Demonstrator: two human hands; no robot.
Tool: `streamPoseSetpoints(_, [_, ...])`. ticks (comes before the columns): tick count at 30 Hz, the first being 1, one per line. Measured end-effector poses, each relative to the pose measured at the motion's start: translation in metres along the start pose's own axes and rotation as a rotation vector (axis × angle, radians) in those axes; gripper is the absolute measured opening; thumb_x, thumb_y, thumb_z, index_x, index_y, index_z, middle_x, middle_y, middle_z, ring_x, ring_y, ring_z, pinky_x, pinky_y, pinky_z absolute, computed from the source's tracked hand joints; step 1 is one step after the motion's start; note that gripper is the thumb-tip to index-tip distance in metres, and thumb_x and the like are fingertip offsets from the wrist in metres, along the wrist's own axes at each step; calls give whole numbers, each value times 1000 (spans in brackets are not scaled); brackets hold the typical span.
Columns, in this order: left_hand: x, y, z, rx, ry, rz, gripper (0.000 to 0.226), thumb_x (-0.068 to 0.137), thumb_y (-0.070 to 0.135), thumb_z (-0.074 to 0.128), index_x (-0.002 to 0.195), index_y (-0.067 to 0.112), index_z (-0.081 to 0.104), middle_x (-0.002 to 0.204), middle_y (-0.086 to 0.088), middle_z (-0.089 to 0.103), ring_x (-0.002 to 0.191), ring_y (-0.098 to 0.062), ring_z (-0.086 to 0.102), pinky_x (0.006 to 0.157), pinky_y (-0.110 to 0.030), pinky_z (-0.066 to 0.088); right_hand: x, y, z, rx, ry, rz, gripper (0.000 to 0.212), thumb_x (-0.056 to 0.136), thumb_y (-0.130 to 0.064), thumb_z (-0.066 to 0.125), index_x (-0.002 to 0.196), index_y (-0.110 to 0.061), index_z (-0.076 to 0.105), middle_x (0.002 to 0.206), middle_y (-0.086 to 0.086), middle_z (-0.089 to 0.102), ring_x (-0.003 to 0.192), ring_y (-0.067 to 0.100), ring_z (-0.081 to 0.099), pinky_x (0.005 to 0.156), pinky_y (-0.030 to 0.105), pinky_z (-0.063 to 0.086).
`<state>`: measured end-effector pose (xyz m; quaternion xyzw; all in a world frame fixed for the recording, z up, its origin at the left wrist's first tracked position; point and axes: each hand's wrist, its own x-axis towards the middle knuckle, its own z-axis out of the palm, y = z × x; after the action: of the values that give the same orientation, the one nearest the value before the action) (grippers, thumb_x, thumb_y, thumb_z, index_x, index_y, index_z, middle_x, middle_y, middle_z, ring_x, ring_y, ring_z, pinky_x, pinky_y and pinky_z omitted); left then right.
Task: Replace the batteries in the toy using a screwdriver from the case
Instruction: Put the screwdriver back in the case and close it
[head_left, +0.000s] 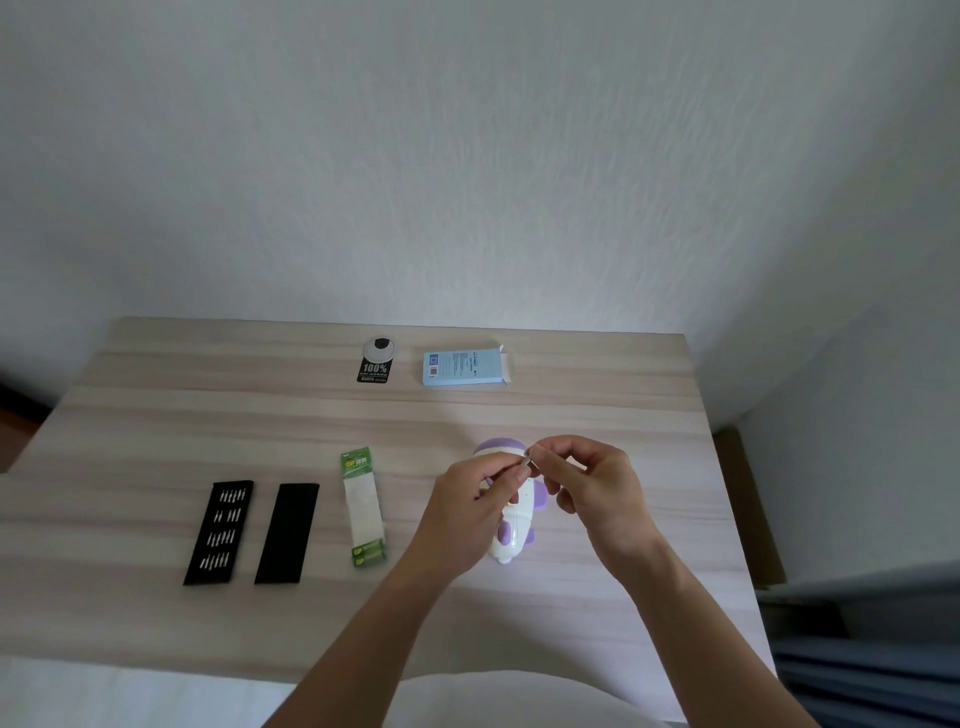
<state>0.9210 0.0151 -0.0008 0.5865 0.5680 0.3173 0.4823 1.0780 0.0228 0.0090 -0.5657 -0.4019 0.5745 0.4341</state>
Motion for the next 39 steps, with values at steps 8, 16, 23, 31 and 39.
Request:
streamPoseSetpoints(8, [-7, -6, -7, -81, 112, -103, 19, 100, 18, 56, 88, 21, 70, 66, 11, 59, 48, -4, 47, 52, -17, 39, 8, 5, -14, 132, 22, 40, 12, 94, -10, 63, 84, -11, 69, 84, 5, 70, 65, 21, 64, 54, 31, 42])
streamPoseSetpoints(16, [-38, -29, -31, -216, 253, -206, 17, 100, 16, 55, 102, 5, 68, 70, 4, 55, 49, -8, 42, 45, -14, 34, -1, 13, 33, 187, -166, 156, 8, 97, -4, 57, 97, -2, 65, 80, 17, 70, 59, 28, 65, 42, 27, 44])
streamPoseSetpoints(23, [-68, -86, -103, -333, 367, -338, 16, 102, 19, 52, 102, 12, 67, 61, 11, 49, 44, -1, 37, 42, -15, 32, 4, 28, 106, 89, -242, 157, 4, 94, -4, 63, 92, -8, 62, 79, 9, 72, 63, 27, 69, 44, 26, 45])
streamPoseSetpoints(31, [-74, -162, -243, -291, 421, -435, 16, 101, 19, 54, 96, 11, 66, 49, 14, 42, 49, -5, 34, 50, -23, 29, 8, 57, 241, 17, -205, 248, 4, 94, -7, 64, 94, -6, 67, 82, 10, 73, 66, 26, 69, 51, 28, 47])
streamPoseSetpoints(39, [-61, -244, -338, -354, 430, -546, 20, 103, 17, 52, 95, 10, 69, 58, 8, 49, 44, -5, 39, 43, -19, 33, 13, 89, 350, -73, -130, 344, 8, 94, -11, 66, 98, -6, 70, 87, 10, 75, 72, 24, 73, 55, 29, 55])
